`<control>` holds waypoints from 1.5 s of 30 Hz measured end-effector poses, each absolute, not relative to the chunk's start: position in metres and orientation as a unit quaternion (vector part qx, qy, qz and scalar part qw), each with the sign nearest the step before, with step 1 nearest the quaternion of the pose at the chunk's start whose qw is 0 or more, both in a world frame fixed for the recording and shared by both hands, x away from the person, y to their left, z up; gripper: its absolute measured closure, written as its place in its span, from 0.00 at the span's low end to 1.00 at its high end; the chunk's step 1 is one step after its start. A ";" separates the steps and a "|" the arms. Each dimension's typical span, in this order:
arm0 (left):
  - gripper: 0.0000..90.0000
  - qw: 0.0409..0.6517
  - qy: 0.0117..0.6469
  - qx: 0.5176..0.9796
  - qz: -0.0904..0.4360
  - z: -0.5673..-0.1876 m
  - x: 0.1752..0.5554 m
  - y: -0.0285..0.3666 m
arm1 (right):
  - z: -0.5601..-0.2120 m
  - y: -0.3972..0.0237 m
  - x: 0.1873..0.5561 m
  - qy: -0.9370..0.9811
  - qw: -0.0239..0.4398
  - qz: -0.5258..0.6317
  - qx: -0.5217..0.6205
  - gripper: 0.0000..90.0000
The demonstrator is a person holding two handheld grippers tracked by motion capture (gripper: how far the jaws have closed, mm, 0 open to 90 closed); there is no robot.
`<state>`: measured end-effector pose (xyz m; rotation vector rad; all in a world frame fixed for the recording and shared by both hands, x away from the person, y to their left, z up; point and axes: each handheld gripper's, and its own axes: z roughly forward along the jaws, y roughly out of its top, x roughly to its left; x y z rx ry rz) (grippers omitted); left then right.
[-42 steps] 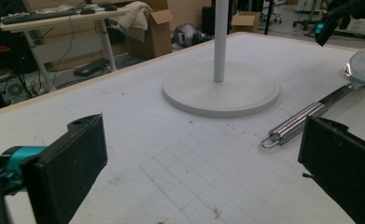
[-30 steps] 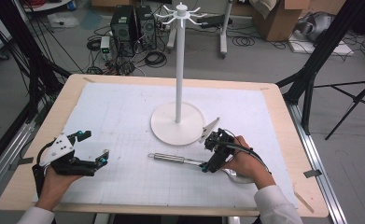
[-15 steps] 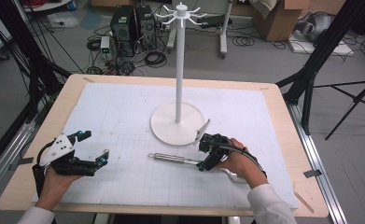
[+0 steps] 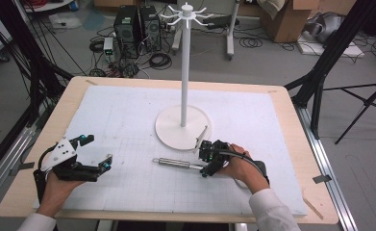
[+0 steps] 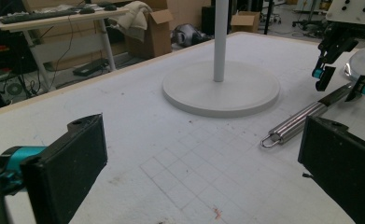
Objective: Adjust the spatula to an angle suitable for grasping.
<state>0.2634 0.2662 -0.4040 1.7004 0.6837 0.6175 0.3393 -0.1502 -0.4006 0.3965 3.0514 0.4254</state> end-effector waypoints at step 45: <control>0.02 0.570 0.291 0.722 0.264 -0.403 0.263 0.267 | -0.405 -0.141 0.340 0.989 0.019 0.109 0.098 0.83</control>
